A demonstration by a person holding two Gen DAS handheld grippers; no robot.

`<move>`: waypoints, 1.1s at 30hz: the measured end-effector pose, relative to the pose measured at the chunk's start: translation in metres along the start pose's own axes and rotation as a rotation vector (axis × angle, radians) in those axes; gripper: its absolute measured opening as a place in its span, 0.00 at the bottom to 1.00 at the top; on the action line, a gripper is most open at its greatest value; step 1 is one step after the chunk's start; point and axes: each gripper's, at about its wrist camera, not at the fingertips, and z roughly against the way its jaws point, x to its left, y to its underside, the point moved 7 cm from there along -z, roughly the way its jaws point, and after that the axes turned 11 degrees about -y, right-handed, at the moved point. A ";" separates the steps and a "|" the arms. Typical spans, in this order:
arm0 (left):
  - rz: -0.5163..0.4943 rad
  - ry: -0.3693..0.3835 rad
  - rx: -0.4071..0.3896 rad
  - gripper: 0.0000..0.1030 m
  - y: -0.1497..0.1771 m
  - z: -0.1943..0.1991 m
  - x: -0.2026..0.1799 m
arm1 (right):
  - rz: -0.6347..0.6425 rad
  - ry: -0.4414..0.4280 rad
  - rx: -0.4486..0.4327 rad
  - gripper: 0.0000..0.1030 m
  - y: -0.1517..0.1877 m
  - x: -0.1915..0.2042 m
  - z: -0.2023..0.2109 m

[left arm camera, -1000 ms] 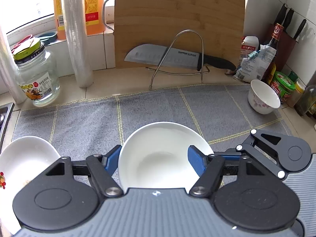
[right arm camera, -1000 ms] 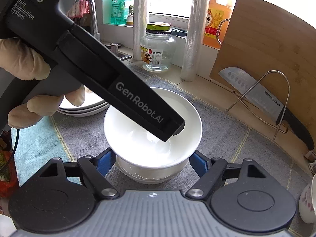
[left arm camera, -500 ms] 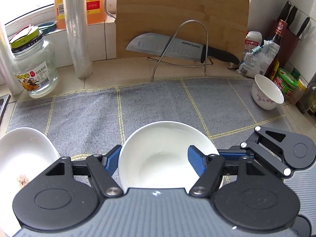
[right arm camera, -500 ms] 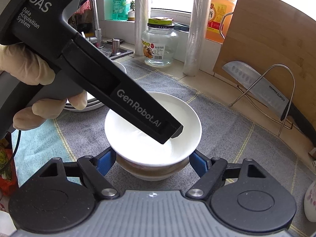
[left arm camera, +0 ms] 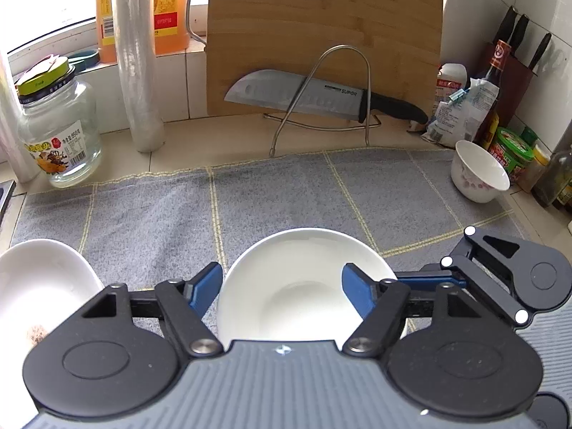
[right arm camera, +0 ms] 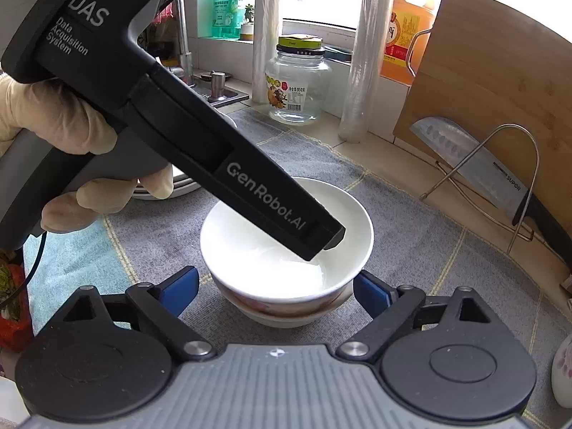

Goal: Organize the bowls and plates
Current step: 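Carry the floral bowl with the left tool and lower it into the white bowl, then move both tools to the pink-floral bowl beside the green sauce jar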

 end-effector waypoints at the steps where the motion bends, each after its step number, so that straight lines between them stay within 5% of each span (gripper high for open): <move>1: 0.001 -0.010 -0.006 0.76 -0.001 0.001 0.001 | 0.005 0.006 -0.007 0.96 -0.001 0.000 0.002; 9: 0.020 -0.080 -0.035 0.86 -0.002 0.018 0.011 | 0.053 -0.018 -0.089 1.00 -0.009 0.006 0.021; 22: 0.129 -0.138 -0.080 0.87 0.004 0.043 0.023 | 0.040 -0.044 -0.078 1.00 -0.001 0.005 0.018; 27: 0.108 -0.144 -0.113 0.93 -0.003 0.049 0.012 | 0.005 0.037 -0.062 1.00 0.012 -0.010 0.028; 33: 0.073 -0.051 -0.129 0.97 -0.019 0.045 -0.030 | -0.122 0.156 -0.065 1.00 0.045 -0.051 0.059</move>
